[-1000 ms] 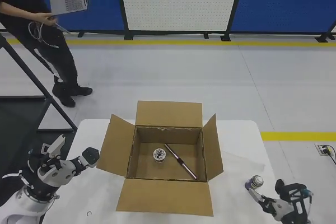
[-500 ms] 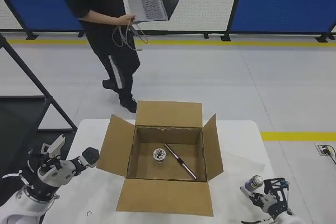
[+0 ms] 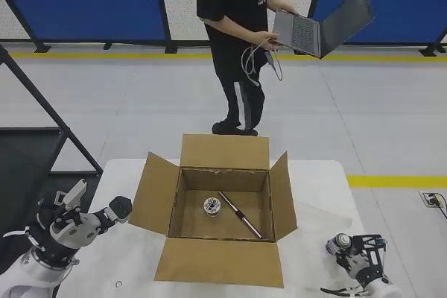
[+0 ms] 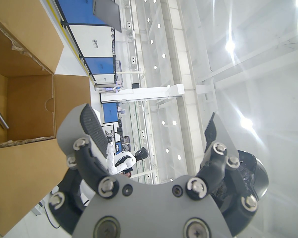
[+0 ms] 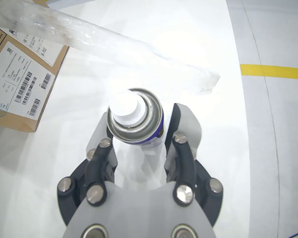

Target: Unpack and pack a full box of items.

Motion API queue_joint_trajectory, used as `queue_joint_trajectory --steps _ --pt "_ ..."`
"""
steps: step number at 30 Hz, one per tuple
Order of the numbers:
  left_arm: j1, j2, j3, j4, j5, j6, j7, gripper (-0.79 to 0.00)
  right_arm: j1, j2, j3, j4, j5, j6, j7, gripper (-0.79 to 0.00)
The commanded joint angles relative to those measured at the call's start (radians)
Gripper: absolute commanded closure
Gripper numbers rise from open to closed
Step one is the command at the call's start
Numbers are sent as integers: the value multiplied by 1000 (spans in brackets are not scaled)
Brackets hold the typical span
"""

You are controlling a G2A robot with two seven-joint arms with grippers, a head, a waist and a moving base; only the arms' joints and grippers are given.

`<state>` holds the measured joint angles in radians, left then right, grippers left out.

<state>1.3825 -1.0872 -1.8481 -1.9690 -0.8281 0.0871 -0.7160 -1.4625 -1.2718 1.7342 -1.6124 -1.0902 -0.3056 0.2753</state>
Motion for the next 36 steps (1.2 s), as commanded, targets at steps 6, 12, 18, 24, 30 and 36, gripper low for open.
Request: queue_joint_trajectory --steps 6,12,18,24,30,36 --pt "0 0 0 0 0 0 0 -785 -49 3 28 -117 40 12 -58 0" --pt "0 0 0 0 0 0 0 -785 -108 9 81 -352 16 25 -54 0" --pt "0 0 0 0 0 0 0 -785 -126 16 112 -605 -4 30 1 0" --pt "0 0 0 0 0 0 0 -785 -42 26 52 -738 -16 -30 91 0" --pt "0 0 0 0 0 0 0 -785 146 35 -111 -738 0 -90 214 0" --pt "0 0 0 0 0 0 0 -785 310 32 -329 -736 3 -35 409 0"
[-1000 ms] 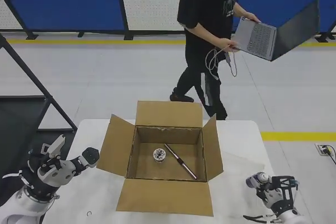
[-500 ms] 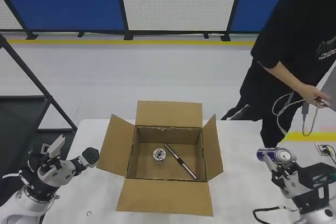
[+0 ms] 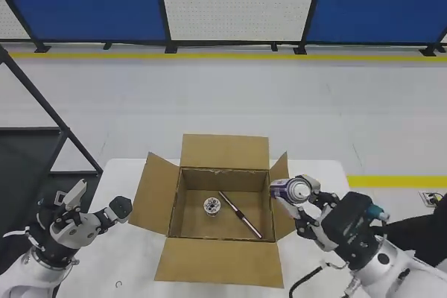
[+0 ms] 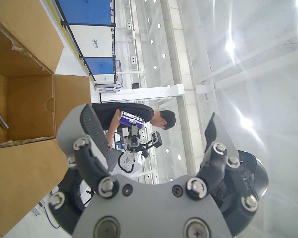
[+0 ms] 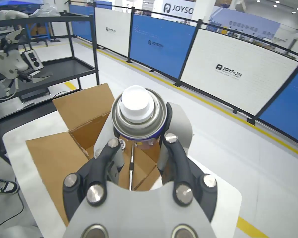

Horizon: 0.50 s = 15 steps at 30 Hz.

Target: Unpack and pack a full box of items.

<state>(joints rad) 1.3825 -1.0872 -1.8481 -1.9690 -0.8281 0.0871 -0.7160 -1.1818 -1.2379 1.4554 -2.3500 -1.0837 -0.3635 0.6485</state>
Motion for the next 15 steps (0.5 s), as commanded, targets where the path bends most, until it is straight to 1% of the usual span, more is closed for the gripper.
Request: queue_joint_trajectory --steps 1,8,15 --pt "0 0 0 0 0 0 0 -785 43 -3 -72 9 -6 32 48 0" --pt "0 0 0 0 0 0 0 -785 185 -22 -275 177 -33 92 89 0" --pt "0 0 0 0 0 0 0 -785 293 -51 -441 375 -114 206 86 0"
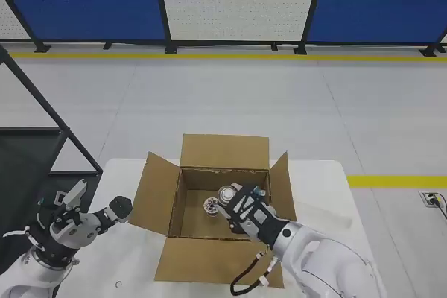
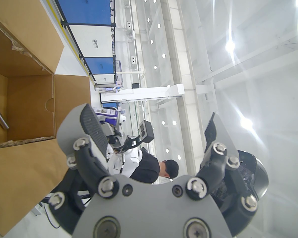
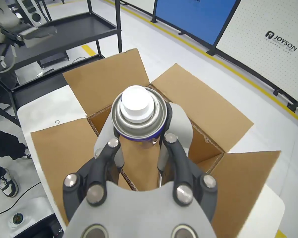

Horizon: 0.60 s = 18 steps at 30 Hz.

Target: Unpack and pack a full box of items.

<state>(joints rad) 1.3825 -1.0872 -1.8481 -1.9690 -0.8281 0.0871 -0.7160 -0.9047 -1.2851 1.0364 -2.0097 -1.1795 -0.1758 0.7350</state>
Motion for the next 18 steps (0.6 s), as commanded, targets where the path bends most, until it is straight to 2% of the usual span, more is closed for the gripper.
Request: queue_joint_trajectory --steps 1,8,18 --pt "0 0 0 0 0 0 0 -785 29 -9 -47 64 -33 33 -3 0" --pt "0 0 0 0 0 0 0 -785 108 -43 -129 257 7 103 -25 0" --pt "0 0 0 0 0 0 0 -785 108 -43 -129 257 7 103 -25 0"
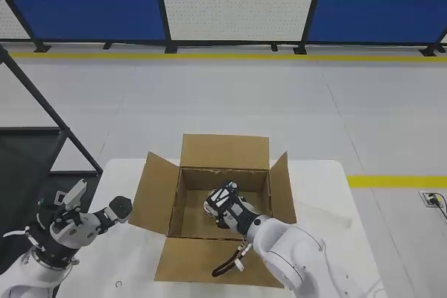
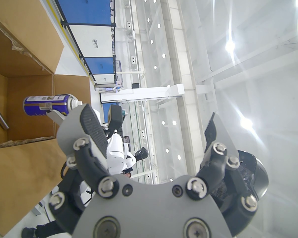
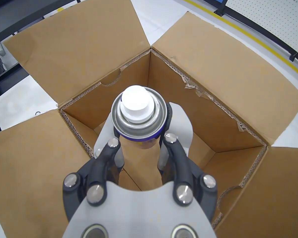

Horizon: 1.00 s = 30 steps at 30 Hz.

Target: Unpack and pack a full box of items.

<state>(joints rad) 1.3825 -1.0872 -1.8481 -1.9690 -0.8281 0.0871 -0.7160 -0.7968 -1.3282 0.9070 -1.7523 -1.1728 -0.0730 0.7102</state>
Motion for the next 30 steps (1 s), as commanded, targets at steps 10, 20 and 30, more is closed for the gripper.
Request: queue_joint_trajectory --steps 10,20,30 --pt "0 0 0 0 0 0 0 -785 136 -42 -63 255 85 -20 3 0" --pt "0 0 0 0 0 0 0 -785 280 -88 -86 591 235 -116 -12 0" --pt "0 0 0 0 0 0 0 -785 263 -72 -19 604 276 -228 -15 0"
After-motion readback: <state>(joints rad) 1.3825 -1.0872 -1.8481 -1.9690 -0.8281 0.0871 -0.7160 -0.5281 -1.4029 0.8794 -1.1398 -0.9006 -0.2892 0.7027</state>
